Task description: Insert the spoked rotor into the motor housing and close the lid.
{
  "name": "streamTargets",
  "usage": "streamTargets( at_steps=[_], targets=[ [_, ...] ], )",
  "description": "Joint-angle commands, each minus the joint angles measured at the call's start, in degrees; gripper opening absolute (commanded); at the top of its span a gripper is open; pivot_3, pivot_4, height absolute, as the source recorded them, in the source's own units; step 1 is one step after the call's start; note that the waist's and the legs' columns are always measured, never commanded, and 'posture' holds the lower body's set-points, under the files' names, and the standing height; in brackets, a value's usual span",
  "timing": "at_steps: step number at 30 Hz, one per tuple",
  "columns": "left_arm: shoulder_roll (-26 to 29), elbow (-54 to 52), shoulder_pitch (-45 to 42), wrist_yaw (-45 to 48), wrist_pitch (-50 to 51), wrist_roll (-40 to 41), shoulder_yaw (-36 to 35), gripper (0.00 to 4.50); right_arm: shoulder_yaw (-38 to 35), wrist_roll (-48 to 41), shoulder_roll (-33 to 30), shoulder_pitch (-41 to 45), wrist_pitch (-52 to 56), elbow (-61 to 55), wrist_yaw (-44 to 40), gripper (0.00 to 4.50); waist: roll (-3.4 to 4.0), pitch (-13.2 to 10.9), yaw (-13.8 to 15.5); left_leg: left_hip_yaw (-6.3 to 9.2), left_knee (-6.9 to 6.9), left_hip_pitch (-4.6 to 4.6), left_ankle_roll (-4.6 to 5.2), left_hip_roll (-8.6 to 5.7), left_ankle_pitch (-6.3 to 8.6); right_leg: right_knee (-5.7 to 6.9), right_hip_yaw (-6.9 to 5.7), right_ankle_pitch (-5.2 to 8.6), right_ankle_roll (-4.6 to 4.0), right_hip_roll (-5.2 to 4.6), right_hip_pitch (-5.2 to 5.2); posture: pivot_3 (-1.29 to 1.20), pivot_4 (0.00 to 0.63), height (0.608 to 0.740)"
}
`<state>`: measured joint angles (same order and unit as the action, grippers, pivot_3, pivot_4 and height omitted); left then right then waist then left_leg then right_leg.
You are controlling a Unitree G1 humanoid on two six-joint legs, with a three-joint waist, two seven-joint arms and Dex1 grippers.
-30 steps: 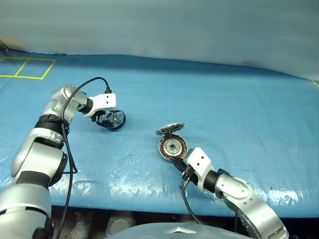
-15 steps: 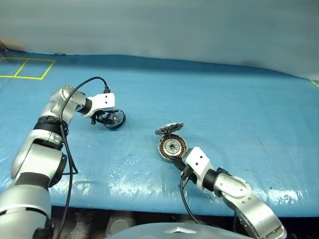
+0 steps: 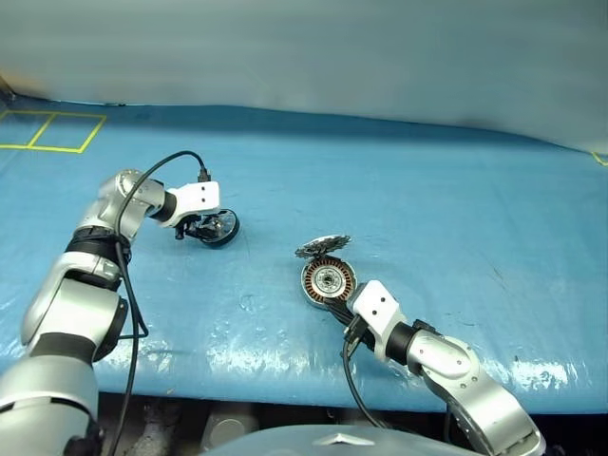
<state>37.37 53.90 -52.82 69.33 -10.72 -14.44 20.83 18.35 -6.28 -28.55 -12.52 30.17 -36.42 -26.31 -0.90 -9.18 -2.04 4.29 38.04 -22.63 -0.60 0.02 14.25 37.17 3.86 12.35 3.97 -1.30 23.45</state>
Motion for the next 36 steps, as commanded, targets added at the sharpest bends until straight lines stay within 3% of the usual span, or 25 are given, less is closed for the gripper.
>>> streamTargets(
  at_steps=[1,8,12,25,31,36],
  targets=[
    [-0.88,0.06,0.69,-1.44,-1.34,-1.03,0.18,2.43,0.31,0.46,0.08,-0.36,-0.04,0.14,-0.10,0.00,-0.02,0.02,0.09,0.01,0.02,0.01,0.00,0.00,0.00,0.02,0.00,0.00,0.00,0.00,-0.01,0.00,0.150,0.740],
    [-1.46,2.23,1.51,-2.07,-2.09,-3.59,1.50,2.43,0.21,1.39,0.25,-0.89,0.15,0.21,0.57,0.00,-0.01,0.24,0.38,0.00,0.09,0.07,0.01,-0.01,-0.02,0.10,0.01,0.00,0.00,0.00,-0.07,0.00,0.150,0.740],
    [-1.39,1.43,2.84,0.49,-2.60,-2.17,0.49,1.79,0.18,1.98,0.58,-1.32,-0.30,0.51,0.93,0.00,0.09,0.51,0.36,-0.01,0.08,0.09,0.01,-0.01,-0.02,0.10,0.02,0.01,-0.01,0.00,-0.08,0.00,0.150,0.740],
    [-0.43,-5.53,7.58,-1.89,1.00,2.93,-6.15,1.80,-0.94,1.86,1.28,-2.02,-2.97,1.96,1.12,0.00,0.19,0.73,0.32,-0.02,0.07,0.16,0.02,-0.01,-0.02,0.12,0.05,0.04,-0.06,-0.01,-0.12,0.00,0.150,0.740],
    [2.55,-27.20,19.31,2.09,7.69,15.71,-15.18,1.80,-5.58,-1.68,2.26,-4.66,-1.88,-1.46,1.52,0.00,0.20,0.70,0.10,-0.02,0.01,0.03,0.02,-0.01,-0.02,0.12,0.04,0.03,-0.07,-0.07,0.04,0.00,0.150,0.740],
    [5.44,-43.50,29.49,2.30,15.23,22.10,-18.39,1.80,-8.82,-2.97,1.41,-5.13,-0.15,-3.31,1.13,0.00,0.19,0.61,0.03,-0.01,-0.05,0.03,0.01,0.05,-0.02,0.12,0.01,0.20,-0.37,-0.07,0.08,0.00,0.150,0.740]
  ],
)
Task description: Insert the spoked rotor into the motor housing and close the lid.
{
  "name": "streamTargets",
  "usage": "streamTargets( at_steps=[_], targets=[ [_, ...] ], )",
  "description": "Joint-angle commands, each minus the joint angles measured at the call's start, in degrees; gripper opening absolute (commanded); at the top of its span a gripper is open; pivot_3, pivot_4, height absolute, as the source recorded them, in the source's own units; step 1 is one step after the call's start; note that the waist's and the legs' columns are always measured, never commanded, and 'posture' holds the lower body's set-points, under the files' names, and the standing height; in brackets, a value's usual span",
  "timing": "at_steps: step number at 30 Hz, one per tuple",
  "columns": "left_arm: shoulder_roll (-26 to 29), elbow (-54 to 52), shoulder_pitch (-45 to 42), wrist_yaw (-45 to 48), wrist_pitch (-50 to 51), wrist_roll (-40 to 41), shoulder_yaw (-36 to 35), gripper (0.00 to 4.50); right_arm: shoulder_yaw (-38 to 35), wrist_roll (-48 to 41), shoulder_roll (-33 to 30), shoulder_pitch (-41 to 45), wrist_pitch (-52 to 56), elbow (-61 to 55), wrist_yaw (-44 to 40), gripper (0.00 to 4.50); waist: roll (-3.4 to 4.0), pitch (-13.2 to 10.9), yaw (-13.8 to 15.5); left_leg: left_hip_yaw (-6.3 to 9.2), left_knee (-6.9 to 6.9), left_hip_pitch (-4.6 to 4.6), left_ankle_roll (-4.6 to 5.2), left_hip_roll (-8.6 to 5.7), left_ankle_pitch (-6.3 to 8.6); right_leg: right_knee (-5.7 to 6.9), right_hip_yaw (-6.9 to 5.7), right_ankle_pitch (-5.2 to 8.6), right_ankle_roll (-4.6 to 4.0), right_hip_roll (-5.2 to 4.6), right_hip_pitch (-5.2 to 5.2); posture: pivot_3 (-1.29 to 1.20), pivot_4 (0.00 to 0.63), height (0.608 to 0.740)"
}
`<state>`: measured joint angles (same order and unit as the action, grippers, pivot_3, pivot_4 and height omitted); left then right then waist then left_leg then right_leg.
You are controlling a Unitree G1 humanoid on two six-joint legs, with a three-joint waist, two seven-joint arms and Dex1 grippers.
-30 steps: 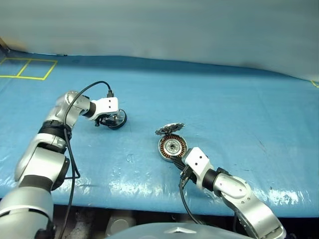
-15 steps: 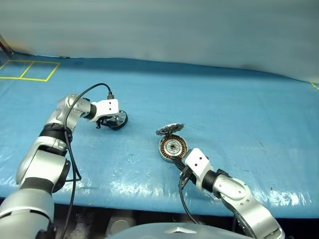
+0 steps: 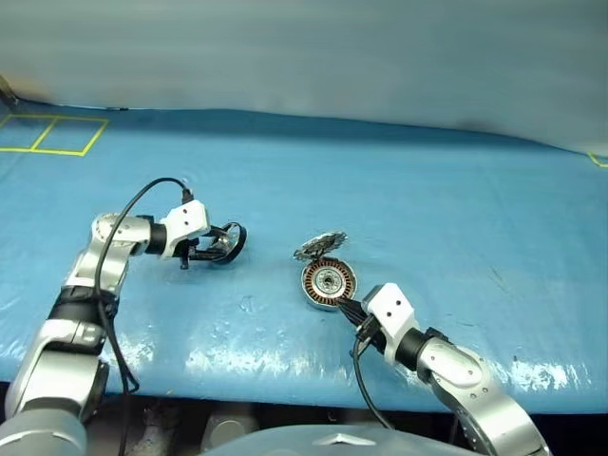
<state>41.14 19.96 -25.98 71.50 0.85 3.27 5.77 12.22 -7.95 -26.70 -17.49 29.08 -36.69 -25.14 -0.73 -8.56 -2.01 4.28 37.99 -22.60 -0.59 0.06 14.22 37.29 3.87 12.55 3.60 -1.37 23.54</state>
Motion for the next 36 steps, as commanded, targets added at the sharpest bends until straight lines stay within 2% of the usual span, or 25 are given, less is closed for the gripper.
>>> streamTargets(
  at_steps=[1,5,9,12,14,21,24,27,36],
  targets=[
    [1.87,-12.56,4.31,-0.22,5.09,5.53,-3.83,1.80,-3.32,-1.62,-0.55,-0.12,1.39,-3.39,-0.08,0.00,0.01,-0.01,0.01,0.00,0.00,0.02,0.00,0.00,0.00,0.02,0.00,0.04,-0.06,-0.02,-0.02,0.00,0.150,0.740],
    [1.68,-23.86,10.20,-1.70,9.31,8.92,-3.99,1.80,-6.03,-3.05,-1.47,-0.15,3.23,-4.62,-0.59,0.00,0.02,-0.03,0.32,-0.05,0.03,0.03,0.00,0.21,0.00,0.01,0.02,0.05,-0.07,-0.02,-0.03,0.00,0.150,0.740],
    [1.02,-34.24,16.08,-2.30,12.87,11.09,-1.12,1.80,-7.48,-3.74,-2.37,-0.14,4.86,-5.59,-0.95,0.00,0.03,-0.05,0.32,-0.12,0.01,0.03,-0.01,0.21,0.00,0.00,0.05,0.06,-0.07,-0.02,-0.02,0.00,0.150,0.740],
    [1.88,-38.89,18.96,-1.77,13.47,9.67,2.70,1.80,-8.20,-4.07,-3.00,-0.17,5.84,-6.23,-1.02,0.00,0.03,-0.06,0.29,-0.15,-0.02,0.05,-0.01,0.20,0.00,-0.01,0.06,0.06,-0.08,-0.01,-0.01,0.00,0.150,0.740],
    [0.33,-40.25,19.47,-2.51,14.19,10.52,4.48,1.80,-9.04,-4.52,-3.15,-0.43,6.23,-6.73,-1.00,0.00,0.02,-0.07,0.33,-0.16,-0.02,0.06,-0.01,0.18,0.00,-0.01,0.06,0.07,-0.10,0.02,-0.01,0.00,0.150,0.740],
    [-8.46,-36.92,15.86,-9.12,13.77,8.20,9.84,1.80,-11.12,-4.29,-3.46,-1.27,6.60,-6.91,-0.43,0.00,-0.01,-0.09,0.66,-0.19,0.05,0.08,-0.01,0.05,0.00,-0.04,0.06,0.04,-0.08,0.02,-0.07,0.00,0.150,0.740],
    [-12.13,-35.53,14.25,-10.75,15.17,9.76,10.82,1.80,-10.86,-4.27,-3.18,-1.47,6.63,-7.41,-0.07,0.00,-0.01,-0.09,0.58,-0.19,0.01,0.09,-0.01,0.03,0.00,-0.05,0.06,0.04,-0.08,0.02,-0.06,0.00,0.150,0.740],
    [-15.38,-31.12,12.29,-13.41,11.47,5.90,13.29,1.80,-10.16,-3.82,-2.66,-1.78,6.37,-7.34,0.64,0.00,-0.01,-0.09,0.56,-0.19,-0.03,0.08,-0.01,0.01,0.00,-0.08,0.07,0.04,-0.08,0.02,-0.05,0.00,0.150,0.740],
    [-14.21,-24.04,7.90,-11.66,6.21,3.52,14.14,1.80,-7.53,-2.16,-2.21,-2.76,5.63,-7.18,1.83,0.00,-0.01,-0.08,0.58,-0.18,0.01,0.10,-0.01,0.00,-0.01,-0.09,0.09,0.03,-0.06,0.02,-0.08,0.00,0.150,0.740]
  ],
)
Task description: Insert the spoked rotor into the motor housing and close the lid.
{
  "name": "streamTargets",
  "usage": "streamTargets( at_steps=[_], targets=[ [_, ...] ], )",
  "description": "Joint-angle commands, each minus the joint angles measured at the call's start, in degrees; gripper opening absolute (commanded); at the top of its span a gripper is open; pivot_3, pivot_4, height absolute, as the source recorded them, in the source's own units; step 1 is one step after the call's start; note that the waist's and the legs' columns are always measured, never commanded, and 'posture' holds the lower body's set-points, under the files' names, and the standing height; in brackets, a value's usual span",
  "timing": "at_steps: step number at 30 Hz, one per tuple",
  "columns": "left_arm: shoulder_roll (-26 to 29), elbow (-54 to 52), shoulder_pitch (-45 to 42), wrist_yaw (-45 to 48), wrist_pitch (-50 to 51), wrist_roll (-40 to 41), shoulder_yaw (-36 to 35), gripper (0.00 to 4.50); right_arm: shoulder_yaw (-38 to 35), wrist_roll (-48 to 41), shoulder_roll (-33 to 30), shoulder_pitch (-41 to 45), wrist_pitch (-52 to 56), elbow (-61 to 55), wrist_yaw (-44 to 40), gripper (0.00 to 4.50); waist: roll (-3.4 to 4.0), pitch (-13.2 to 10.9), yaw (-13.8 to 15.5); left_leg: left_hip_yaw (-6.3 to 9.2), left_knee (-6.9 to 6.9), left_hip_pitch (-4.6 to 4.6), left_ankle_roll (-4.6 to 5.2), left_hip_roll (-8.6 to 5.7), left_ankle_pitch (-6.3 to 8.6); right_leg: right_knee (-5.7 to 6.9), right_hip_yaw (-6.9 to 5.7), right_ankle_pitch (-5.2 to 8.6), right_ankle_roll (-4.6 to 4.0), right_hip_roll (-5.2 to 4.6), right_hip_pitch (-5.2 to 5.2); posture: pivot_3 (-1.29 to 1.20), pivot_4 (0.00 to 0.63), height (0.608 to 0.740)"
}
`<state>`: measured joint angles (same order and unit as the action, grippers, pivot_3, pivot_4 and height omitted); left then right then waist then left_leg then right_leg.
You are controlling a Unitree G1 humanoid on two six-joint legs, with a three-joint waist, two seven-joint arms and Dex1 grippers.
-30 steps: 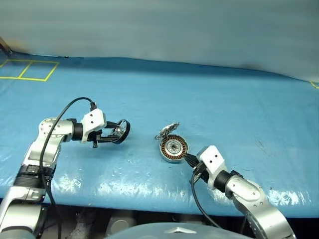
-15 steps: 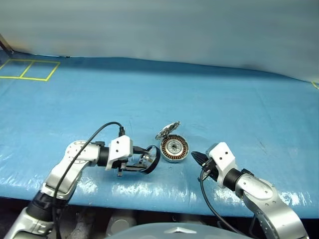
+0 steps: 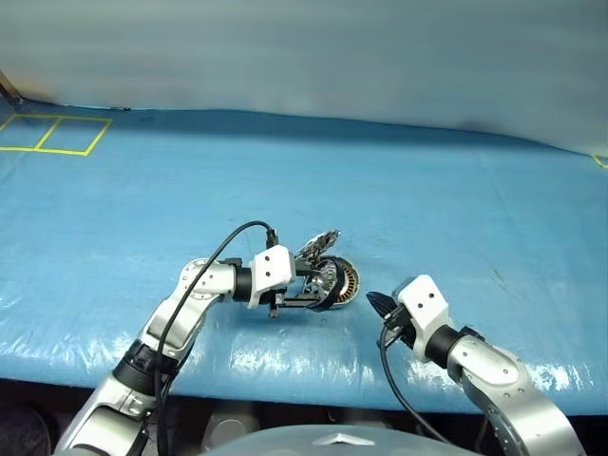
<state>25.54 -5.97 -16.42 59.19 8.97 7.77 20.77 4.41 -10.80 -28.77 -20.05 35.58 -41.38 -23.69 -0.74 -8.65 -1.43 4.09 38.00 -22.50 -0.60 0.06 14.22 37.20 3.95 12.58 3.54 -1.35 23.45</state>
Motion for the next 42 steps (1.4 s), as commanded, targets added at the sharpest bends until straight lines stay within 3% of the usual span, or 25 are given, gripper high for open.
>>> streamTargets(
  at_steps=[1,8,22,30,42],
  targets=[
    [1.93,2.63,-2.06,1.03,-2.68,-1.27,-0.84,1.80,0.53,0.99,-0.30,-0.17,-0.87,-2.39,0.42,0.00,0.00,0.00,0.00,0.00,0.01,0.00,0.00,0.00,0.00,0.00,0.00,0.00,0.01,0.00,-0.01,0.00,0.150,0.740],
    [5.57,6.45,-4.91,3.56,-5.90,-0.92,-2.21,1.80,1.18,1.36,-0.39,0.98,-1.15,-1.30,-0.35,0.00,0.00,-0.01,-0.25,-0.01,-0.06,-0.02,0.00,0.01,0.00,-0.01,0.00,0.00,-0.01,0.01,0.05,0.00,0.150,0.740],
    [2.40,-2.81,-3.60,2.79,0.26,6.92,-3.87,1.80,3.13,2.53,-0.47,2.77,-1.88,0.99,-1.02,0.00,-0.01,-0.02,-0.17,0.02,-0.07,-0.07,0.00,0.00,0.00,-0.07,-0.01,0.00,0.00,-0.01,0.05,0.00,0.150,0.740],
    [5.19,-1.20,-3.24,3.42,-0.32,3.00,-2.18,1.80,3.90,3.13,-0.03,2.99,-2.64,1.94,-1.34,0.00,0.00,-0.05,-0.19,0.01,-0.09,-0.07,0.00,0.00,0.00,-0.10,-0.01,0.00,0.00,0.00,0.06,0.00,0.150,0.740],
    [1.27,-0.42,-2.65,3.88,1.00,5.37,-1.81,1.80,4.66,3.84,0.41,2.62,-3.03,2.15,-1.30,0.00,0.01,-0.07,-0.21,0.03,-0.13,-0.08,0.00,0.00,0.00,-0.14,-0.02,-0.01,0.01,0.00,0.06,0.00,0.150,0.740]
  ],
)
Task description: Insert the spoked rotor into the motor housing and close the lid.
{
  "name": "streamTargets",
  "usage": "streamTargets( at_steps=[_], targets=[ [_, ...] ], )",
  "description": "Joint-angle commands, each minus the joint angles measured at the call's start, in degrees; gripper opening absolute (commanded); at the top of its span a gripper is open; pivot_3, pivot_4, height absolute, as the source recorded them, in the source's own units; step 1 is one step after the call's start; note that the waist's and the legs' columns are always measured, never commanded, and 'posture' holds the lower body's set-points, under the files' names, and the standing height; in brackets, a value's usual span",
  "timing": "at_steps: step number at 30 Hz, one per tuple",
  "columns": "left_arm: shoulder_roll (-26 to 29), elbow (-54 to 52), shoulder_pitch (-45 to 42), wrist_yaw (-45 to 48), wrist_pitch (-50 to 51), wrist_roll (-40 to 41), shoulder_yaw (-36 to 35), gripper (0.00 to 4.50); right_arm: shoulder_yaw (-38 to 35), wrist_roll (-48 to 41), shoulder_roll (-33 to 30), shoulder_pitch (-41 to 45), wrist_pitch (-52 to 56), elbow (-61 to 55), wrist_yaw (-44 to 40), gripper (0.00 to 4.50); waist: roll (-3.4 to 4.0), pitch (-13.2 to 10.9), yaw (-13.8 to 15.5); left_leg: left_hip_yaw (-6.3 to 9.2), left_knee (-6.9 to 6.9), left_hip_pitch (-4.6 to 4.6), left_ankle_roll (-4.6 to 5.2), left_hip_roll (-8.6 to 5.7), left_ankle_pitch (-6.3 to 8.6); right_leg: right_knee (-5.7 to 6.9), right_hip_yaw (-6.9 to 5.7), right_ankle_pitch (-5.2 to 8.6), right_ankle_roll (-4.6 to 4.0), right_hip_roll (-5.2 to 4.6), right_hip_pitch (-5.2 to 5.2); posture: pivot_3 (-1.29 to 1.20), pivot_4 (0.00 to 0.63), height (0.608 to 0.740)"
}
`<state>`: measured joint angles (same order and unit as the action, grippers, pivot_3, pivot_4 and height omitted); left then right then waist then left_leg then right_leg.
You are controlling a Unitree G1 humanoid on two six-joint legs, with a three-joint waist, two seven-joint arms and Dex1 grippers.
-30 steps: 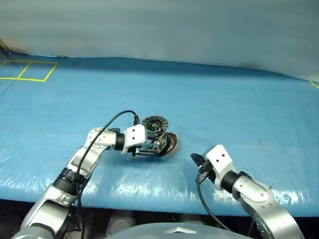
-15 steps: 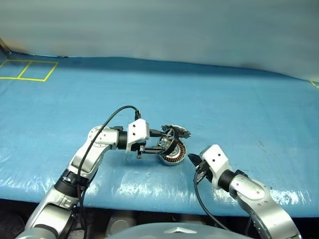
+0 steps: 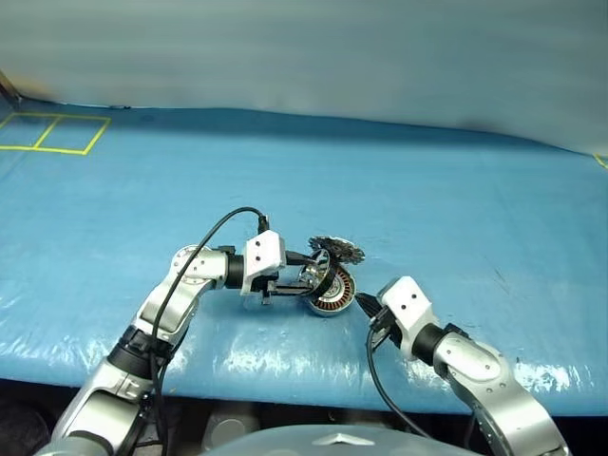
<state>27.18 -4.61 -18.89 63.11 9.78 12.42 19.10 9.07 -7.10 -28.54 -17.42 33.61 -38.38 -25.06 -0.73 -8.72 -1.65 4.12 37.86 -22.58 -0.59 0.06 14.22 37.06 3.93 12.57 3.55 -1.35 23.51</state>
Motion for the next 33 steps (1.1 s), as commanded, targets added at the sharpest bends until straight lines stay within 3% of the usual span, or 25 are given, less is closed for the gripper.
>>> streamTargets(
  at_steps=[1,10,18,26,33],
  targets=[
    [-0.42,-1.23,-0.32,-0.12,-0.11,0.24,0.03,1.80,0.03,0.19,0.16,0.01,-1.07,-0.84,0.09,0.00,0.00,0.00,0.04,0.00,0.01,0.00,0.00,0.00,0.00,0.00,0.00,0.00,0.00,0.00,0.00,0.00,0.150,0.740],
    [-3.44,2.53,-0.69,-2.25,-2.14,-2.91,2.03,1.80,0.34,0.65,0.03,0.11,-1.24,-0.49,0.11,0.00,-0.01,0.00,0.12,0.00,0.01,-0.01,0.00,-0.02,0.00,-0.02,0.00,0.00,0.01,-0.02,-0.02,0.00,0.150,0.740],
    [-2.86,4.51,-0.84,-3.28,-3.41,-6.21,2.67,1.80,0.63,1.02,0.02,0.16,-1.22,-0.49,0.08,0.00,0.00,0.01,0.07,0.00,0.02,0.03,0.00,-0.01,0.00,-0.02,0.00,-0.01,0.01,-0.01,-0.06,0.00,0.150,0.740],
    [-2.57,5.60,-1.67,-4.86,-4.72,-7.95,1.94,4.46,0.72,1.27,0.19,0.78,-1.37,-0.09,0.10,0.00,-0.01,0.00,0.12,0.00,0.01,0.01,0.00,-0.02,0.00,-0.04,0.00,-0.01,0.01,-0.02,-0.04,0.00,0.150,0.740],
    [-2.91,-0.73,-0.61,-3.24,-1.07,0.94,-2.71,4.49,-0.27,0.25,0.61,0.70,-1.38,-0.52,-0.10,0.00,-0.01,-0.01,0.08,0.01,0.01,-0.01,0.00,-0.01,0.00,-0.04,0.00,-0.01,0.02,-0.02,-0.02,0.00,0.150,0.740]
  ],
)
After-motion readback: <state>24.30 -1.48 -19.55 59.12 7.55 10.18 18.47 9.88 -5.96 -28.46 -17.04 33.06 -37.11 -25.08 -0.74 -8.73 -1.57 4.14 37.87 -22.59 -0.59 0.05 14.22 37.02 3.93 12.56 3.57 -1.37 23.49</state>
